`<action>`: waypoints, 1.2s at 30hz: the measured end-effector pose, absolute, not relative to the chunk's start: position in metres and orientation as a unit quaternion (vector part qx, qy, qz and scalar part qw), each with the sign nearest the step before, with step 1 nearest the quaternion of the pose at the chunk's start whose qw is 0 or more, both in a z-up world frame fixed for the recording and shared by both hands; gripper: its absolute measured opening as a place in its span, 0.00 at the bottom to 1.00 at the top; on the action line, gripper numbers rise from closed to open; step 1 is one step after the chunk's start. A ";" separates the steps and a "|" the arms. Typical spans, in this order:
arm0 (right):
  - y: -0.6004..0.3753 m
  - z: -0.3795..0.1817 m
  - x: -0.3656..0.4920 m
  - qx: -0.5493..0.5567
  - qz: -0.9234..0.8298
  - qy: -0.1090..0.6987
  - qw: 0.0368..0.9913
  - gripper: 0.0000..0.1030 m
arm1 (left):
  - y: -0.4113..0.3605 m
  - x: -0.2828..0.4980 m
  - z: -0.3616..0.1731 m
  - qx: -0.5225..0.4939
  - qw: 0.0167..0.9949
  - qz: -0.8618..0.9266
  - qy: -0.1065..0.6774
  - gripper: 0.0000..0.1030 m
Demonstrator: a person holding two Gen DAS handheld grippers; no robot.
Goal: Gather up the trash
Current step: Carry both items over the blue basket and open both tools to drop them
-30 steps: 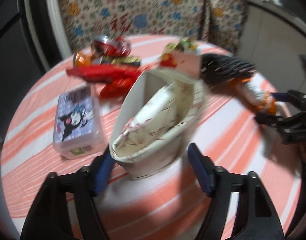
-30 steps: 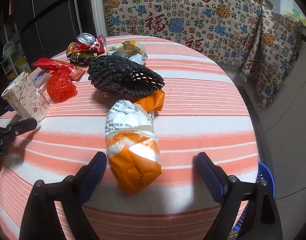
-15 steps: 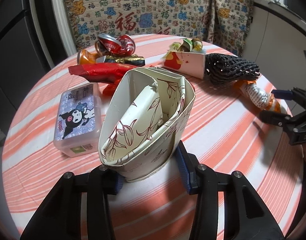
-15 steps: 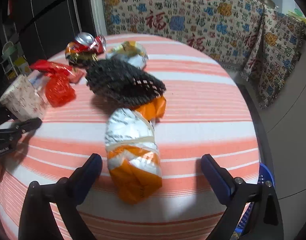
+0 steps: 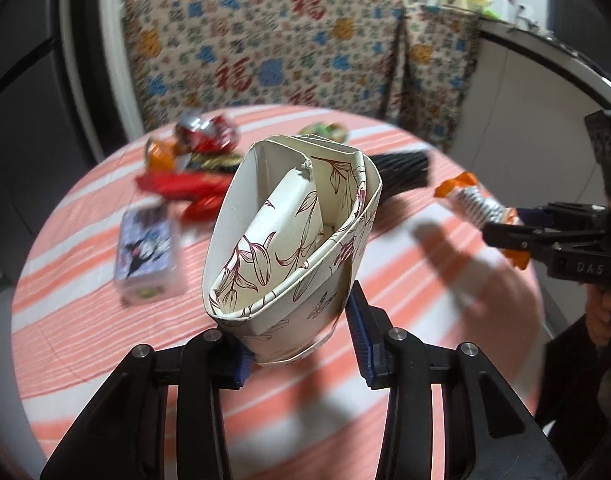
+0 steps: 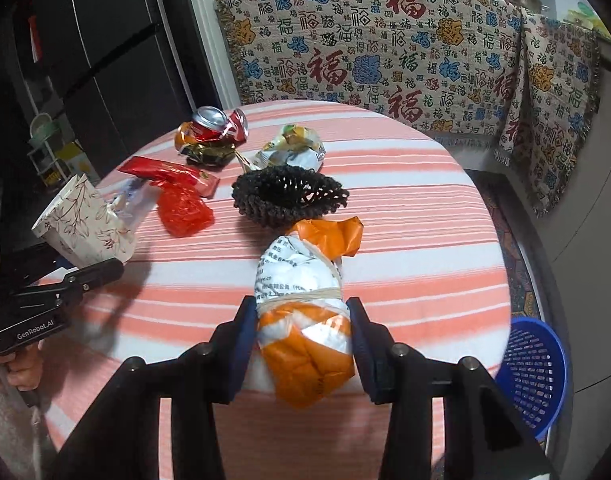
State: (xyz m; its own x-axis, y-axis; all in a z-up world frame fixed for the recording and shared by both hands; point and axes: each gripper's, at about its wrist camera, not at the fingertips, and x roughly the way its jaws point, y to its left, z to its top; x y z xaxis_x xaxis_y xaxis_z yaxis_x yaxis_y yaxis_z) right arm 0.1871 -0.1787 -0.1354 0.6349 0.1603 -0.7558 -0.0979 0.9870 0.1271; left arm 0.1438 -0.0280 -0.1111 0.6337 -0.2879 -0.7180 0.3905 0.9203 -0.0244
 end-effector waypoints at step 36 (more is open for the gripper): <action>-0.544 -0.202 0.097 0.214 -0.178 0.433 0.857 0.45 | -0.472 0.187 -0.174 0.155 0.759 -0.426 0.467 0.52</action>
